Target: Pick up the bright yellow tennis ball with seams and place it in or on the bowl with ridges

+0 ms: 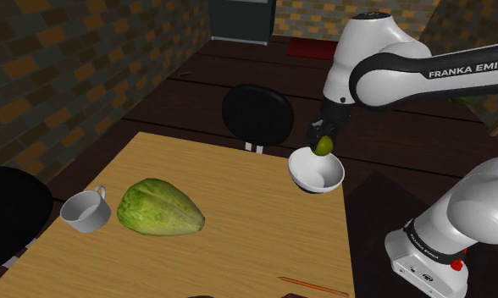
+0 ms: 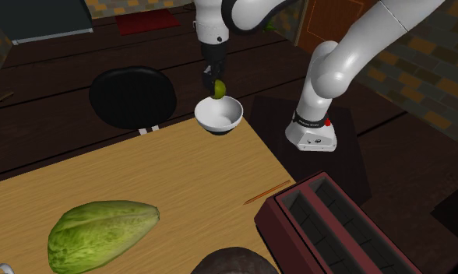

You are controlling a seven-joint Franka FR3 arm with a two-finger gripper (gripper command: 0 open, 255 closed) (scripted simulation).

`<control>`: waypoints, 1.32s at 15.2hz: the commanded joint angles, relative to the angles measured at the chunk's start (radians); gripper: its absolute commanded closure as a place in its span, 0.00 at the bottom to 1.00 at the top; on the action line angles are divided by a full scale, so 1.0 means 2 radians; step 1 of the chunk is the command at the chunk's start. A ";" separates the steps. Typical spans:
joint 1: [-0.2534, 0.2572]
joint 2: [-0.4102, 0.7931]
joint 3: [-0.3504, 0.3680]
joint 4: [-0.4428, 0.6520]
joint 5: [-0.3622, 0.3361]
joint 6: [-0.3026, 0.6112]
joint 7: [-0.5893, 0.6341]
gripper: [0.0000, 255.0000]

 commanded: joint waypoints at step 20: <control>-0.005 0.044 0.003 -0.074 0.002 0.116 -0.015 1.00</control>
